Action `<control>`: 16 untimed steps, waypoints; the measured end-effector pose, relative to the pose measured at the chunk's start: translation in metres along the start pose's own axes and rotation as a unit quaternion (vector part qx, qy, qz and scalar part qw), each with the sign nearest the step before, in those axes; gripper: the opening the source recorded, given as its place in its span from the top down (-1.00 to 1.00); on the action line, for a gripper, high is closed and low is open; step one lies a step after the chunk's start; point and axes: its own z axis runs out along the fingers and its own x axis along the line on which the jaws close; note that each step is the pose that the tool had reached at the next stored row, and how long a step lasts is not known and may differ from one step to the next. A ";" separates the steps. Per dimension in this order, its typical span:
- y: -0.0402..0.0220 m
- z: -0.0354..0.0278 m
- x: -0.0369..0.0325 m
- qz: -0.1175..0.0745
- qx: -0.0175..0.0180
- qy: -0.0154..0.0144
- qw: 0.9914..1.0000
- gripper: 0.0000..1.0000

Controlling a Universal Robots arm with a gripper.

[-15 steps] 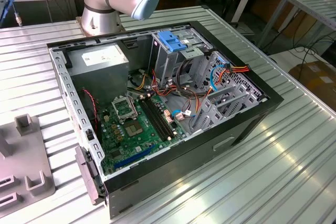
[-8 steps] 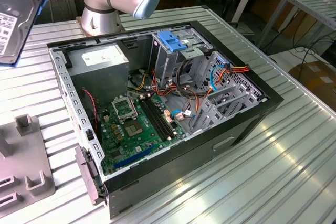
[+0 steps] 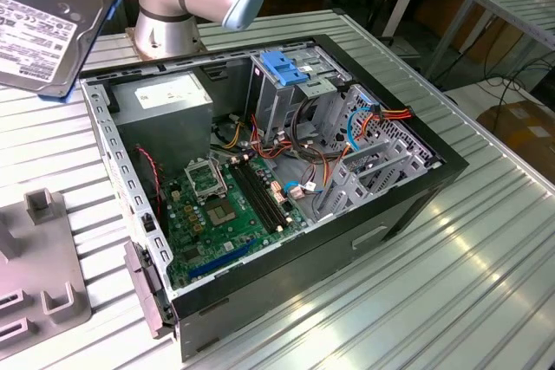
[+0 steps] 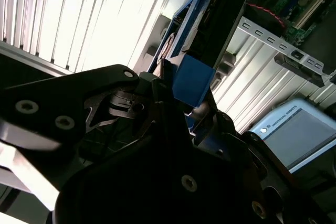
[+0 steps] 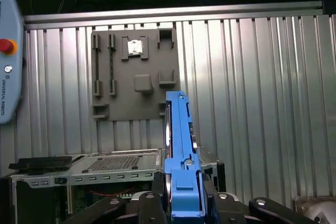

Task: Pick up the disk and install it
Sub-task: 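Pick up the disk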

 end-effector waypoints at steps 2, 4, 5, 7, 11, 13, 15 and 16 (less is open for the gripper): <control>-0.0100 -0.0007 -0.0007 0.000 -0.001 0.000 1.000 0.26; -0.0257 -0.0017 -0.0018 0.000 -0.002 0.000 1.000 0.26; -0.0303 -0.0019 -0.0021 0.000 -0.002 0.000 1.000 0.26; -0.0396 -0.0024 -0.0027 0.000 -0.003 0.001 1.000 0.26; -0.0599 -0.0035 -0.0039 0.000 -0.004 0.001 1.000 0.26; -0.0699 -0.0040 -0.0037 0.000 -0.004 0.001 1.000 0.26; -0.0775 -0.0045 -0.0023 0.000 -0.004 0.001 1.000 0.26; -0.0796 -0.0045 -0.0010 0.000 -0.004 0.001 1.000 0.26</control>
